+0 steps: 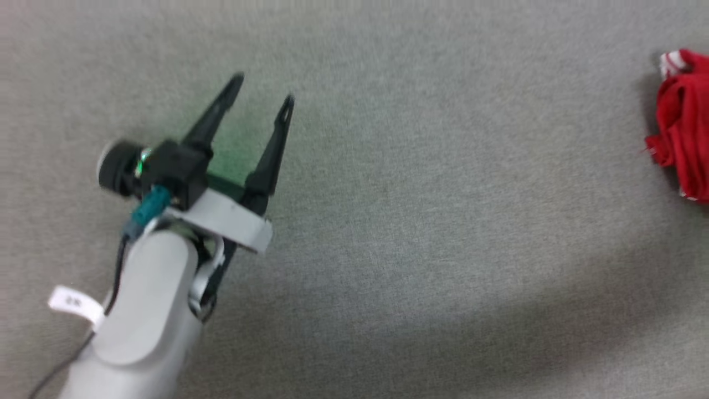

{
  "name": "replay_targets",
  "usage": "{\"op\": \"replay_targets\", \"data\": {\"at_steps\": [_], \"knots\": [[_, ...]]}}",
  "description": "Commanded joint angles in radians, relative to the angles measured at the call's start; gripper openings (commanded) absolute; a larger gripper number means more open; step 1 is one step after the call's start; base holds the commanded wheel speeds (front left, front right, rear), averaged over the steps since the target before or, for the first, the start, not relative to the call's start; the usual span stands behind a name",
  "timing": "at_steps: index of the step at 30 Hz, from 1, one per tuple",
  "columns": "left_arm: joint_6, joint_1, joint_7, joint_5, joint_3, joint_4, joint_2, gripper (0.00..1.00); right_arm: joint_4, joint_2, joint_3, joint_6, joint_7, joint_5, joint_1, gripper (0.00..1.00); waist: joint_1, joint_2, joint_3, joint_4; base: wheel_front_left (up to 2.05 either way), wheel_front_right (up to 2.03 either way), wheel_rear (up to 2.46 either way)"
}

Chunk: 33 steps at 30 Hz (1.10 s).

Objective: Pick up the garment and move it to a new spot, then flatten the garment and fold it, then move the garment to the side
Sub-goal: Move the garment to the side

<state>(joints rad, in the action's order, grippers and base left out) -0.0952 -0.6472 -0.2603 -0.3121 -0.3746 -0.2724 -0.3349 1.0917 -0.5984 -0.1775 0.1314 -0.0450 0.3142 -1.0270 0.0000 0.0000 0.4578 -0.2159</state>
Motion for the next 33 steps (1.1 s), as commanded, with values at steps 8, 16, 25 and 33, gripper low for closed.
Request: {"op": "replay_targets", "data": {"at_steps": [8, 16, 25, 33], "knots": [[0.032, 0.201, -0.005, -0.029, 0.084, -0.039, 0.041, 1.00, -0.145, 0.087, -0.188, -0.002, -0.067, 0.129, 0.186, 1.00, 0.0000, 0.0000, -0.209, 0.084, 0.00, 0.00, 0.00], [0.022, 0.384, -0.003, -0.028, 0.175, -0.079, 0.076, 1.00, -0.265, 0.143, -0.259, -0.002, -0.160, 0.272, 0.393, 1.00, 0.0000, 0.0000, -0.355, 0.174, 0.00, 0.00, 0.00], [0.014, 0.558, -0.003, -0.022, 0.285, -0.046, 0.107, 1.00, -0.347, 0.181, -0.234, -0.001, -0.208, 0.301, 0.532, 1.00, 0.0000, 0.0000, -0.475, 0.218, 0.00, 0.00, 0.00], [0.001, 0.630, -0.003, 0.016, 0.345, 0.007, 0.126, 1.00, -0.421, 0.199, -0.146, -0.001, -0.218, 0.276, 0.624, 1.00, 0.0000, 0.0000, -0.526, 0.237, 0.00, 0.00, 0.00]]}}
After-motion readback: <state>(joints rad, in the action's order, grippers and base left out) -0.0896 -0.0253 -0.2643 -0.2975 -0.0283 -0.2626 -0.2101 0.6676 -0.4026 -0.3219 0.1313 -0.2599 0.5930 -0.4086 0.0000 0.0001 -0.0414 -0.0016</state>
